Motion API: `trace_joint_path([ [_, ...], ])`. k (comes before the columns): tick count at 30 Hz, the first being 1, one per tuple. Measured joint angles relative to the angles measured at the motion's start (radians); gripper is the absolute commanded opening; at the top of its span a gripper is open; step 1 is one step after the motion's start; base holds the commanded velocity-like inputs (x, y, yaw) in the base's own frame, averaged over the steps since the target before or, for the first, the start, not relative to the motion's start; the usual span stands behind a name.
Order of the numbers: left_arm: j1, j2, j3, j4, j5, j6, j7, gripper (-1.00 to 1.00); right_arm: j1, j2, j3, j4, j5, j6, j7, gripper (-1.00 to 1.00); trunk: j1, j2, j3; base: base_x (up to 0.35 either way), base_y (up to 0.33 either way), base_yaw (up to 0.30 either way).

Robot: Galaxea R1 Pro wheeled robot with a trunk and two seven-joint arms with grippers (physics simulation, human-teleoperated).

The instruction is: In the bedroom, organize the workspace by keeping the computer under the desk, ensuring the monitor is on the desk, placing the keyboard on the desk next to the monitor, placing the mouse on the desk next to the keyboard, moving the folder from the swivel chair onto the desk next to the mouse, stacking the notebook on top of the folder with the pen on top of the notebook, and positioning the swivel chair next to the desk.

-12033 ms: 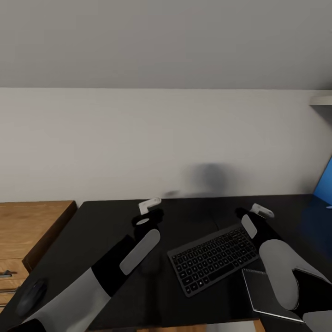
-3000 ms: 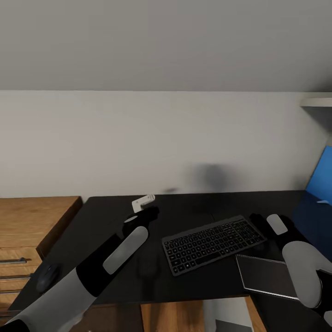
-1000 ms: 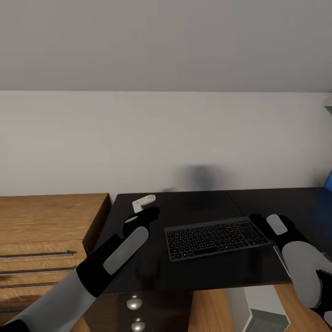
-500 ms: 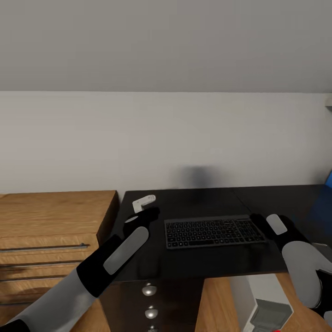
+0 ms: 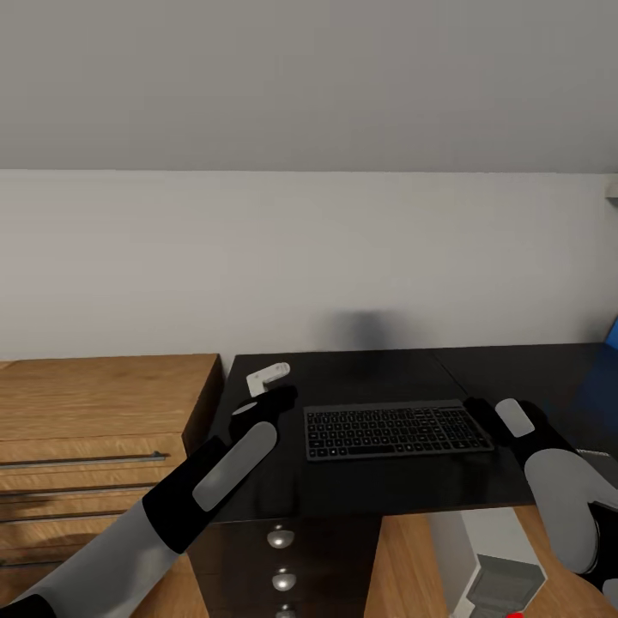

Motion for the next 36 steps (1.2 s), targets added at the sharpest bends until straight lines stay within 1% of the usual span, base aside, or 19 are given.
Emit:
trace_joint_path([
  [5, 0.0, 0.0, 0.0, 0.0, 0.0, 0.0, 0.0, 1.0, 0.0, 0.0, 0.0, 0.0, -0.001, 0.0, 0.0, 1.0, 0.0, 0.0, 0.0, -0.017, 0.019, 0.0],
  [12, 0.0, 0.0, -0.001, 0.0, 0.0, 0.0, 0.0, 1.0, 0.0, 0.0, 0.0, 0.006, -0.005, -0.001, 0.0, 1.0, 0.0, 0.0, 0.0, -0.121, 0.14, 0.0],
  [19, 0.0, -0.001, -0.002, -0.001, -0.001, 0.0, 0.0, 1.0, 0.0, 0.0, 0.001, 0.006, -0.006, -0.002, 0.0, 1.0, 0.0, 0.0, 0.0, -0.017, 0.019, 0.0],
  [22, 0.0, -0.001, -0.002, -0.001, -0.001, 0.0, 0.0, 1.0, 0.0, 0.0, -0.001, 0.006, -0.012, 0.001, -0.002, 1.0, -0.011, 0.021, 0.009, -0.002, 0.002, 0.0],
  [28, 0.0, -0.002, -0.002, -0.002, -0.002, 0.0, 0.0, 1.0, 0.001, 0.007, 0.005, 0.006, -0.003, -0.002, -0.001, 1.0, -0.034, 0.063, 0.028, 0.0, 0.0, 0.0],
  [31, 0.0, -0.003, -0.002, -0.002, -0.002, 0.0, 0.0, 1.0, 0.001, 0.016, 0.021, 0.004, 0.012, -0.005, 0.001, 1.0, -0.046, 0.084, 0.037, 0.0, 0.0, 0.0],
  [32, 0.0, -0.003, -0.002, -0.001, -0.002, 0.0, 0.0, 1.0, 0.001, 0.024, 0.042, 0.002, 0.027, -0.008, 0.002, 1.0, -0.05, 0.091, 0.04, 0.0, 0.0, 0.0],
  [34, 0.0, -0.004, -0.003, -0.002, -0.002, 0.0, 0.0, 1.0, 0.001, 0.032, 0.069, 0.001, 0.043, -0.019, 0.003, 1.0, -0.057, 0.105, 0.047, 0.0, 0.0, 0.0],
  [35, 0.0, -0.004, -0.003, -0.001, -0.002, 0.0, 0.0, 1.0, 0.001, 0.043, 0.099, 0.0, 0.055, -0.053, 0.002, 1.0, -0.061, 0.112, 0.05, 0.0, 0.0, 0.0],
  [36, 0.0, -0.004, -0.003, -0.002, -0.002, 0.0, 0.0, 1.0, 0.001, 0.049, 0.113, 0.0, 0.06, -0.075, 0.002, 1.0, -0.065, 0.119, 0.053, 0.0, 0.0, 0.0],
])
